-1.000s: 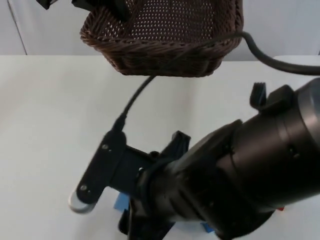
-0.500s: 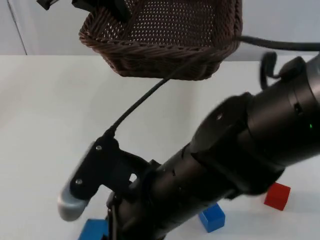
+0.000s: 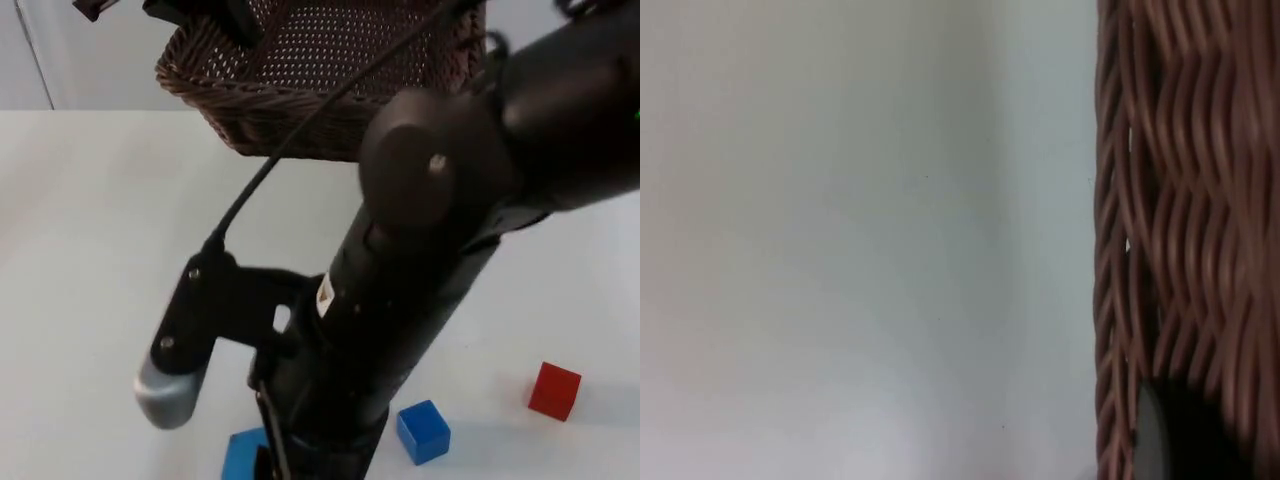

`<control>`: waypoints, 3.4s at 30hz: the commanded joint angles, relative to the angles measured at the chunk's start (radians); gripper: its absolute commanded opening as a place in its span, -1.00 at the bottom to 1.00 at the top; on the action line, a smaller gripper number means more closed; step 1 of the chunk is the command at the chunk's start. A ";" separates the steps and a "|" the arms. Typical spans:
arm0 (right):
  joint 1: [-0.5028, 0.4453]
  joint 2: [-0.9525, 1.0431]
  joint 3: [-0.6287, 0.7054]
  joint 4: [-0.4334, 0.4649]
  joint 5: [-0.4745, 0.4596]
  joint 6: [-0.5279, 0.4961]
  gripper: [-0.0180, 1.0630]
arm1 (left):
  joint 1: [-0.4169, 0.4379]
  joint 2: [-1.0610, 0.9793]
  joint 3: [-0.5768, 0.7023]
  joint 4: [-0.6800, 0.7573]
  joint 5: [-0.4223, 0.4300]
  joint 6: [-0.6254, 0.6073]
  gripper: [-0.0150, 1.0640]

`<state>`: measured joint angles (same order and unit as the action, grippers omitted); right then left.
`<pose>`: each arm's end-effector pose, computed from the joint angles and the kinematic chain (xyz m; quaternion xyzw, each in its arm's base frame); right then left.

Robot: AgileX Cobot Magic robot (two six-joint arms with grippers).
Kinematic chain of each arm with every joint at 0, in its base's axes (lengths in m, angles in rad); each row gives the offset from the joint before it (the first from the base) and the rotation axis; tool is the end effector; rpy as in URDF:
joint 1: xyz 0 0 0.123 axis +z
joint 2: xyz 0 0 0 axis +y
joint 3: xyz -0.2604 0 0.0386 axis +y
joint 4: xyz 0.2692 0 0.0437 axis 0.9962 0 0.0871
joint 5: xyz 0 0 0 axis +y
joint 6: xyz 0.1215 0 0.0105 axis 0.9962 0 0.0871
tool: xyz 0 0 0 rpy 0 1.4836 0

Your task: Pick up the basket with the left hand and place the largest block into the basket with the right hand.

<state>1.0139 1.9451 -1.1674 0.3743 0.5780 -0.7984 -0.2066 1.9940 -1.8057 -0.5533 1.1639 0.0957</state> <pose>0.1869 0.3463 0.0806 -0.6790 0.7083 0.1391 0.1338 0.4313 -0.1506 0.2374 0.0753 0.9502 -0.2721 0.1316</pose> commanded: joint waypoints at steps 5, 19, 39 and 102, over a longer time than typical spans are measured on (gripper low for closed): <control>0.041 -0.149 0.164 -0.005 -0.061 0.042 -0.97 | -0.001 -0.010 -0.005 -0.022 -0.002 0.003 -0.98; 0.043 -0.502 0.422 -0.115 -0.113 0.254 -0.97 | -0.001 -0.010 -0.005 0.008 0.039 0.003 -0.98; 0.043 -0.998 0.452 -0.705 0.182 0.957 -0.97 | -0.001 -0.010 -0.005 0.012 0.057 0.003 -0.98; -0.394 -0.126 -0.486 -0.626 -0.088 0.961 -0.97 | -0.001 -0.008 -0.003 0.026 0.057 0.003 -0.98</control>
<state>0.6225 1.8108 -1.6373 -0.2547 0.5043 0.1733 -0.2066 1.9940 -1.8057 -0.5044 1.2207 0.0998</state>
